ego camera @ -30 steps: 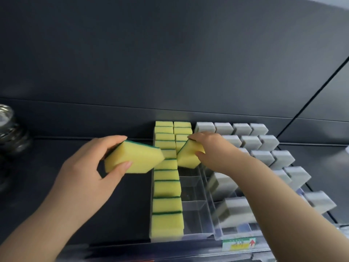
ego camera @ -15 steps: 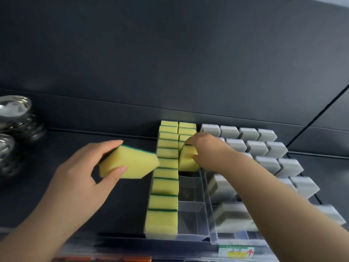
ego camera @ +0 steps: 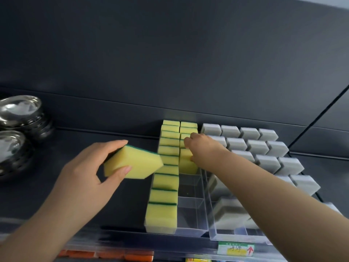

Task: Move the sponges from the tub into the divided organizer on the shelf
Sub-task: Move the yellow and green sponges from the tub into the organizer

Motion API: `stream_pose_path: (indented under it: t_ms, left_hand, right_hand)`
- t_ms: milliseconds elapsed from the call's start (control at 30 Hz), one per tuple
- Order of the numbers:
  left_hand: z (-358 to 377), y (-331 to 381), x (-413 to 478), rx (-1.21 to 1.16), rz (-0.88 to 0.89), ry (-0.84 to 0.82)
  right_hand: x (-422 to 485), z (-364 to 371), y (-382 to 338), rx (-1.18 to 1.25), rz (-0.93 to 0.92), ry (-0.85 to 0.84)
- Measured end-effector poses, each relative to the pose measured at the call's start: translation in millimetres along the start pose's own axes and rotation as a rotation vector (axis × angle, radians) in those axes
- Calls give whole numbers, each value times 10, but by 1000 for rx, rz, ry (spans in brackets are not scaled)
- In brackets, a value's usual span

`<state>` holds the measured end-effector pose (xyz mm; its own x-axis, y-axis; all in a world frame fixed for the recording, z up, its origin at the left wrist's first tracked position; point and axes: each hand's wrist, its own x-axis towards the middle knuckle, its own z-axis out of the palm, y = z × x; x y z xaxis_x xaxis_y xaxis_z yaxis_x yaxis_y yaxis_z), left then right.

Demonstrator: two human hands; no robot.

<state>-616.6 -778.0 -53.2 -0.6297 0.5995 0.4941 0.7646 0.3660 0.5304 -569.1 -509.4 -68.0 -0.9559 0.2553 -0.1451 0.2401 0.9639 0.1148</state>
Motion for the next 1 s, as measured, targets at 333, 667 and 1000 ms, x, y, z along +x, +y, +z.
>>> stream_pose_path:
  t_ms: [333,667,1000]
  left_hand:
    - [274,334,542,-9,120,-101]
    - [1028,539,1088,158,149,-471]
    - [1078,402,1113,168,118,-542]
  right_hand:
    - [-431,-468,283,529,15,346]
    - [-570,-267,316,609,-6,334]
    - [-429,-89,379,466,25,277]
